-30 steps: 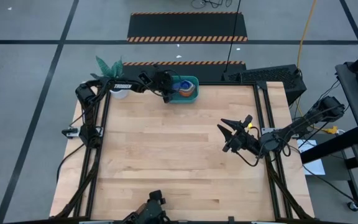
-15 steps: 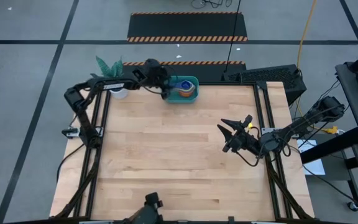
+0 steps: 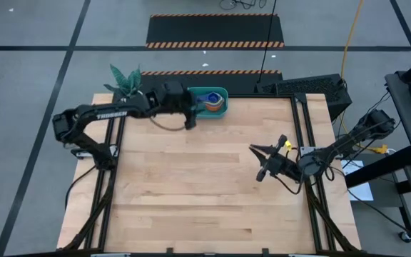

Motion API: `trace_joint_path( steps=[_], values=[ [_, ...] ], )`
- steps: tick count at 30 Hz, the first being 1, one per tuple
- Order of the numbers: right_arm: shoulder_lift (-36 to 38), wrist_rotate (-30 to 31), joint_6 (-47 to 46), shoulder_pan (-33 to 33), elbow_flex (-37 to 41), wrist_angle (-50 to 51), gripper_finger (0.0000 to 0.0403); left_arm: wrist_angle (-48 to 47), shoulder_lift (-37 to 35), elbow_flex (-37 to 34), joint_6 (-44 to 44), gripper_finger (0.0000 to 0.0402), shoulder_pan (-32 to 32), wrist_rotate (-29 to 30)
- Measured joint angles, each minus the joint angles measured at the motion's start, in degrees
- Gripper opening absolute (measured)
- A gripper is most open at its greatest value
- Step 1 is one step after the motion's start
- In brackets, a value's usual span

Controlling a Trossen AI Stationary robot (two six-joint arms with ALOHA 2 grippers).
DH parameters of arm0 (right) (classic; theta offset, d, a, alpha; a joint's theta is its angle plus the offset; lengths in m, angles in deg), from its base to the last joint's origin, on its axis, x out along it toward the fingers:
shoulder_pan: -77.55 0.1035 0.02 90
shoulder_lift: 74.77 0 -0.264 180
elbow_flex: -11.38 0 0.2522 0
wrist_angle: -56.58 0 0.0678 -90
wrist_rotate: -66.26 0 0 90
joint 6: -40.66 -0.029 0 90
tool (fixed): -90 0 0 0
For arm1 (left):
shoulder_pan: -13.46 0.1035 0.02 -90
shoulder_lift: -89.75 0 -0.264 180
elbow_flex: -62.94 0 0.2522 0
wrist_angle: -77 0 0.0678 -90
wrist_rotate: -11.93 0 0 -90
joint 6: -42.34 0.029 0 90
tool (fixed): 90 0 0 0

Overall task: Nest measuring cups in basket
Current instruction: Return to Home Position

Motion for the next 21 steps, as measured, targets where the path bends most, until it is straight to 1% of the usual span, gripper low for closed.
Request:
trace_joint_path(
  steps=[2,3,6,9,11,12,17,21],
  values=[
    [0.0,-1.9,-2.6,0.7,0.0,0.6,0.0012,-0.4,-1.9,-1.6,-0.4,0.0154,-2.7,0.0],
    [0.0,-2.6,-4.1,0.9,0.0,1.0,0.0006,-0.2,-2.5,-2.3,-0.9,0.0141,-4.2,0.1],
    [0.0,-6.1,-10.0,1.6,0.0,4.2,0.0009,-0.2,-5.0,-5.5,-2.9,0.0105,-8.0,0.3],
    [0.0,-11.9,-16.8,1.7,0.0,8.5,0.0009,4.6,-6.6,-9.9,-4.9,0.0076,-11.9,0.1],
    [0.0,-16.1,-20.4,1.7,0.0,11.1,0.0004,6.0,-8.2,-13.6,-6.3,0.0060,-13.9,0.2],
    [0.0,-17.9,-21.6,1.7,0.0,12.1,0.0002,8.9,-8.5,-14.9,-6.9,0.0052,-14.9,0.2],
    [0.2,-24.4,-23.9,0.1,0.0,15.0,0.0001,15.9,-11.5,-22.0,-10.2,0.0025,-18.5,0.3],
    [0.2,-27.9,-23.6,-2.1,0.0,17.3,0.0001,18.2,-14.1,-26.1,-11.2,0.0013,-21.0,1.3]
  ],
)
